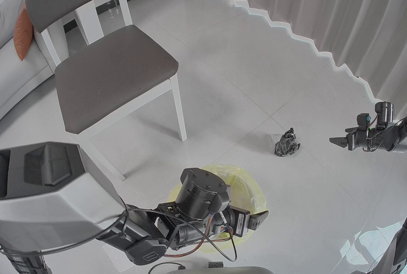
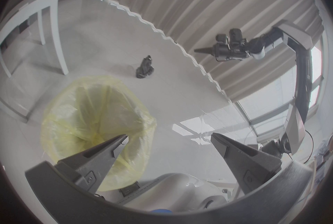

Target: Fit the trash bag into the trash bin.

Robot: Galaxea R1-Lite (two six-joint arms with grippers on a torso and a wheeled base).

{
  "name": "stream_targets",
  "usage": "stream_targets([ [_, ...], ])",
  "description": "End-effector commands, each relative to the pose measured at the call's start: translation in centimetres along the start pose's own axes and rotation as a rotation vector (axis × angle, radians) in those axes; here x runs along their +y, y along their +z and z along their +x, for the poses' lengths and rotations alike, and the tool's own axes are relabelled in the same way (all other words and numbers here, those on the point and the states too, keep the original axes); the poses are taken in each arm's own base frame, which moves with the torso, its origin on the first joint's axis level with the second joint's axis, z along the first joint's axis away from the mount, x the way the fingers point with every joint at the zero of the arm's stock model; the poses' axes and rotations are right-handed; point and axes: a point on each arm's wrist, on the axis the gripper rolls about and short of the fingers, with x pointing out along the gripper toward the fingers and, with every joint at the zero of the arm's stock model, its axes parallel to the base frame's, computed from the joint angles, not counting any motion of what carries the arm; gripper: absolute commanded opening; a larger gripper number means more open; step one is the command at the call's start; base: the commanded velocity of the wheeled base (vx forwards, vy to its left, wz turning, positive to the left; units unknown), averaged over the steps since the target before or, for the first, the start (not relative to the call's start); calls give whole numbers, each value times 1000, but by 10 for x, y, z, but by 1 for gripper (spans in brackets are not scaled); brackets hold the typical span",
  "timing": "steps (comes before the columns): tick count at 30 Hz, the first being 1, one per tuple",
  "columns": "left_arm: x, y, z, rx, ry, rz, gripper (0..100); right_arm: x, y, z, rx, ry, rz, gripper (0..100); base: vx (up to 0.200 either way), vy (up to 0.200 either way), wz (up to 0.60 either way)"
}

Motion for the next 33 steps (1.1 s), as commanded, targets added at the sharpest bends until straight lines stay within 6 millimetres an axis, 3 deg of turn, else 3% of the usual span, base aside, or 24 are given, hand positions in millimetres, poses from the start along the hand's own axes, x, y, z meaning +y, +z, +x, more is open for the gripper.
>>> stream_targets([
  [1, 2, 9, -12, -50, 11, -16, 100, 6, 5, 16, 13, -33, -21, 100, 0, 0, 0],
  [9, 16, 7, -23, -133, 79, -28, 100, 36, 26, 37, -2, -89, 51, 100, 0, 0, 0],
  [18, 54, 9, -23, -167, 187, -60, 100, 64, 29, 47, -14, -88, 24, 100, 0, 0, 0],
  [26, 87, -3, -30, -222, 211, 77, 100, 64, 25, 47, 0, -90, 30, 100, 75, 75, 0],
  [33, 82, -4, -31, -197, 179, 85, 100, 60, 20, 44, 13, -98, 41, 100, 200, 200, 0],
])
